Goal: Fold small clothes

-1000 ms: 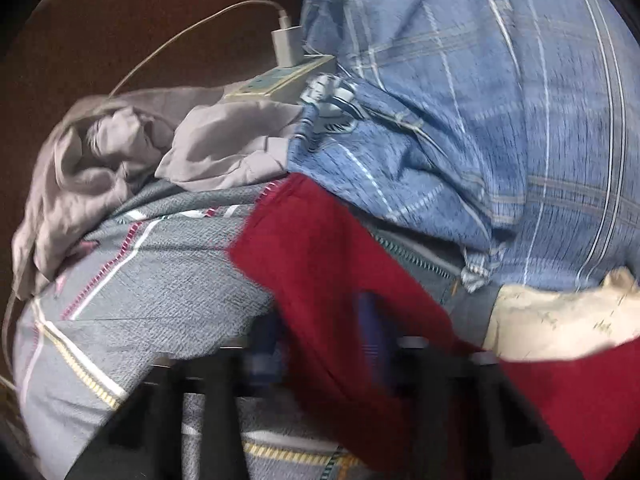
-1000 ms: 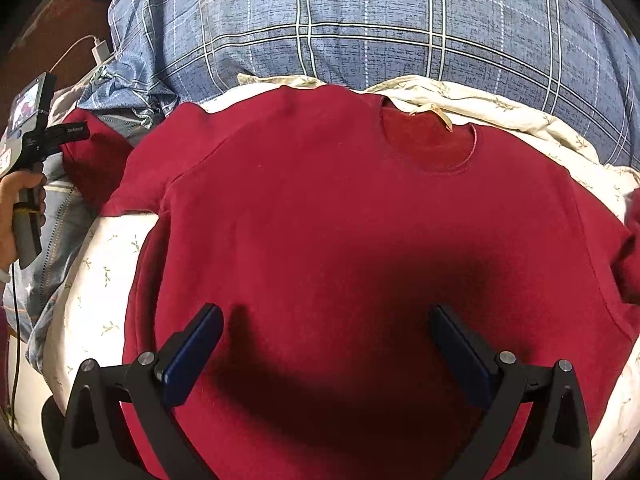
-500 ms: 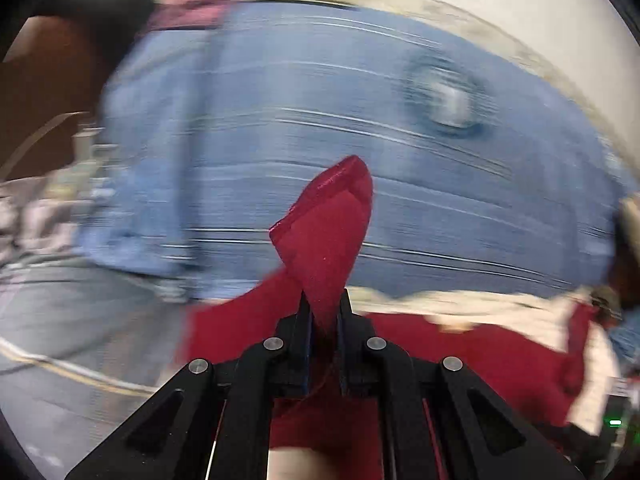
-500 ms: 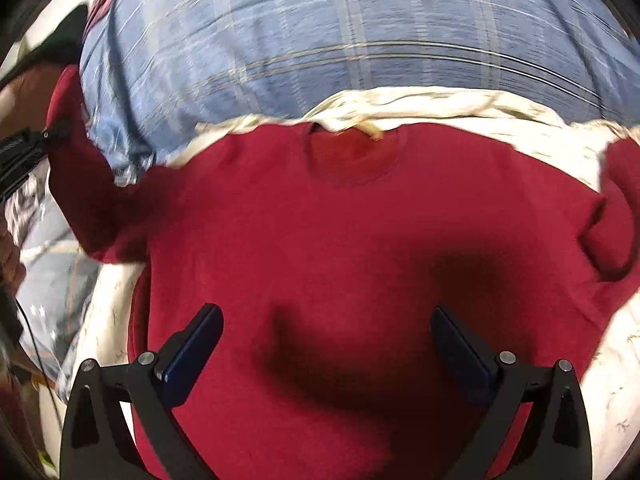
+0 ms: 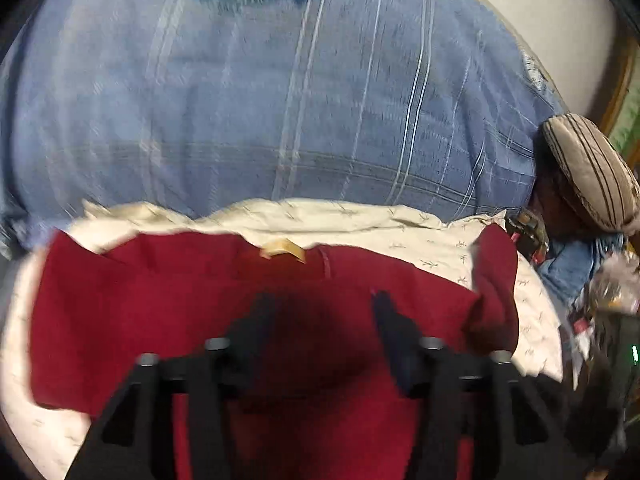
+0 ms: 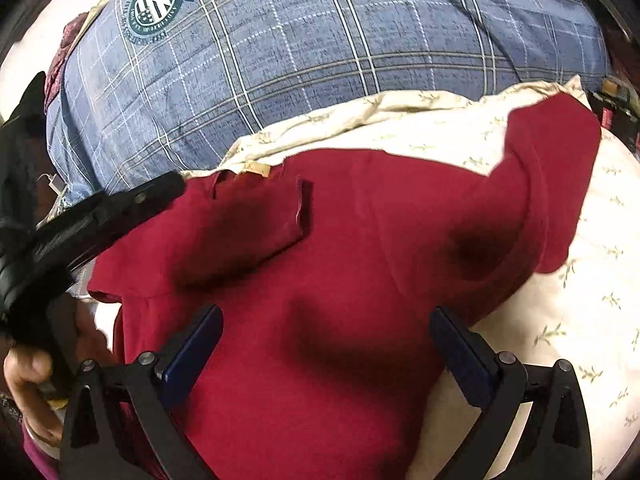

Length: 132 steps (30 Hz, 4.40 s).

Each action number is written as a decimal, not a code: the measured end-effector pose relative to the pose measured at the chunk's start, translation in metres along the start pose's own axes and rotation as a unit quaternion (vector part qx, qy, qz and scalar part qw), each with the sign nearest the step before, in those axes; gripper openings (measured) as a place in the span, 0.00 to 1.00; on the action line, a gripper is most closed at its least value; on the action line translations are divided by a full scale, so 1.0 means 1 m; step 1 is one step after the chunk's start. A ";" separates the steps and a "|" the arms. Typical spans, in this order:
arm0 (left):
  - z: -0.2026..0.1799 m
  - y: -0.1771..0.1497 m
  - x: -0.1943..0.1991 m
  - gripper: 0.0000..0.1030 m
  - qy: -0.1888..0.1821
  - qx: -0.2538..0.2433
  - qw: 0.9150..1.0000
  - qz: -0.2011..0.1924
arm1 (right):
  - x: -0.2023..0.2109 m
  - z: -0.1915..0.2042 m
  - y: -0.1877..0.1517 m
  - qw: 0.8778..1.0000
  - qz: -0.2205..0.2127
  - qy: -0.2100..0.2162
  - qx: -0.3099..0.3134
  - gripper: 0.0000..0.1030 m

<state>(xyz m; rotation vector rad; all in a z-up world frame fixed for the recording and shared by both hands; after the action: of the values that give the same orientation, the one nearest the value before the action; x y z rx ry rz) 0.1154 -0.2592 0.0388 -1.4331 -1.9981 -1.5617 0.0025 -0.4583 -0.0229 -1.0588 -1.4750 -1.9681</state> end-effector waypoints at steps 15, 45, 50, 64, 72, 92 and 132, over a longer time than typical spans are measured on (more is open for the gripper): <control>0.185 0.006 0.083 0.71 0.140 0.121 0.978 -0.100 | -0.103 0.035 0.054 0.994 0.040 -0.020 0.098 0.45; 0.166 -0.008 0.097 0.71 0.169 0.093 0.977 -0.087 | -0.067 0.023 0.064 0.996 -0.031 0.024 0.086 0.06; 0.168 -0.007 0.092 0.71 0.156 0.116 0.977 -0.090 | -0.038 -0.012 0.073 0.996 -0.054 -0.024 0.073 0.07; 0.165 -0.018 -0.012 0.72 0.217 0.091 0.972 0.009 | -0.055 0.008 0.057 0.995 -0.005 -0.020 0.097 0.40; 0.164 -0.021 -0.018 0.72 0.216 0.088 0.972 0.002 | -0.057 0.000 0.047 0.997 0.017 -0.018 0.075 0.43; 0.097 -0.067 0.069 0.72 0.185 0.038 0.981 -0.037 | -0.013 0.014 -0.029 0.996 0.036 0.005 0.076 0.65; 0.076 -0.107 0.025 0.76 0.160 -0.009 0.987 -0.001 | 0.003 -0.123 0.080 0.990 -0.035 -0.128 -0.047 0.94</control>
<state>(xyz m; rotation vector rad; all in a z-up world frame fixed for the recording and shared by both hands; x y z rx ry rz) 0.0462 -0.1773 -0.0415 -1.1027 -1.8000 -1.6913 0.0229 -0.6002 0.0106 -1.3604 -1.5814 -2.0270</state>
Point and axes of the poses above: each gripper's, at about its wrist camera, not at the fingertips, and x roughly against the way its jaws point, z to its left, y to its top, the point moved 6 cm from there along -x, roughly the way its jaws point, and after that the axes turned 13 degrees about x, right-handed, at the moved point
